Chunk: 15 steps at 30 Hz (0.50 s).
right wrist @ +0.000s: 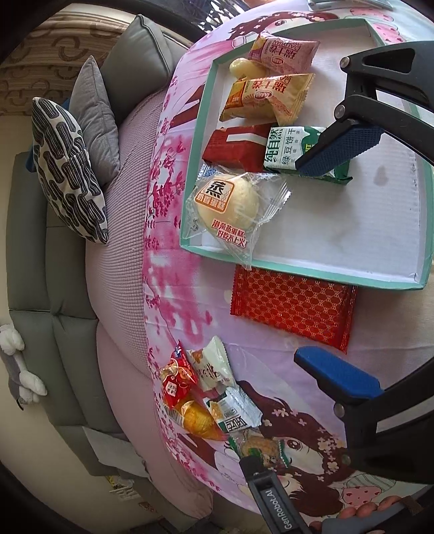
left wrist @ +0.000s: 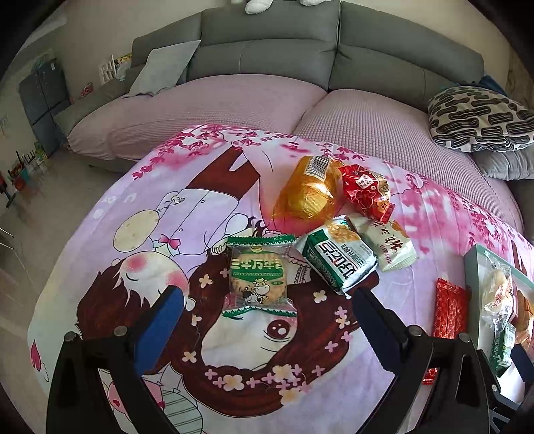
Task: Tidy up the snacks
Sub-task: 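Move both grippers back to the pile, left gripper over the green cow-print pack, then grasp the green cow-print pack with the left gripper while the right gripper grasps the red patterned pack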
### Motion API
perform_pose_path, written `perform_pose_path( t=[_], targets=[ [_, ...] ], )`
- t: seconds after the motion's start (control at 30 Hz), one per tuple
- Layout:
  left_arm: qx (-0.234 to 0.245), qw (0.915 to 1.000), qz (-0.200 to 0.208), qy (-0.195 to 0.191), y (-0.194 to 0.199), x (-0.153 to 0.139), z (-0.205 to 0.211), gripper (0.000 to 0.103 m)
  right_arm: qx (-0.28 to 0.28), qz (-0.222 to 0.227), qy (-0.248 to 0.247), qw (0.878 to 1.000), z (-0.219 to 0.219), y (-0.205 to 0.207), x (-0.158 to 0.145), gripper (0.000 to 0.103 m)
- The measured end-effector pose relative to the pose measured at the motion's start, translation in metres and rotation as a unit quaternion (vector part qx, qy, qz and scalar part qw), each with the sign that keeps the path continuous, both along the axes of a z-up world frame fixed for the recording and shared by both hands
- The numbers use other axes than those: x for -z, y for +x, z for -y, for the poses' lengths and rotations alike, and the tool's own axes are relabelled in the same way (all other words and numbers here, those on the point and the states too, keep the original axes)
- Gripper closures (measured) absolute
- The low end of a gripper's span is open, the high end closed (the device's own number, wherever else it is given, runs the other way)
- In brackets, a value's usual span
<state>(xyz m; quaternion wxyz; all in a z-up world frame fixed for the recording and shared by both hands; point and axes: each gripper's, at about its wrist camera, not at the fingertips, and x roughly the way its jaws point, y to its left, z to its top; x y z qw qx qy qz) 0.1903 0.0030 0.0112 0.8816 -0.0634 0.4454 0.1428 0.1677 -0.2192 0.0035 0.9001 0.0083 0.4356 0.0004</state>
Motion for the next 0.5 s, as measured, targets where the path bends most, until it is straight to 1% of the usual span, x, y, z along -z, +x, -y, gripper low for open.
perform_pose_path(
  t=[0.2,0.3,0.4,0.5],
  targets=[
    [-0.012,0.9996,0.020,-0.018,0.001,0.004,-0.026,0.002,-0.019,0.007,0.020,1.000,-0.021,0.004,0.000,0.000],
    [-0.007,0.9992,0.027,-0.029,0.005,0.009,-0.034,0.002,-0.030,0.006,0.019,0.999,-0.030,0.006,0.003,0.001],
    [0.000,0.9994,0.017,-0.031,0.011,0.016,-0.037,0.002,-0.034,0.003,0.014,0.999,-0.036,0.008,0.006,0.002],
    [0.001,0.9998,-0.001,-0.022,0.018,0.022,-0.038,0.002,-0.039,-0.002,0.020,0.999,-0.040,0.012,0.010,0.006]
  ],
)
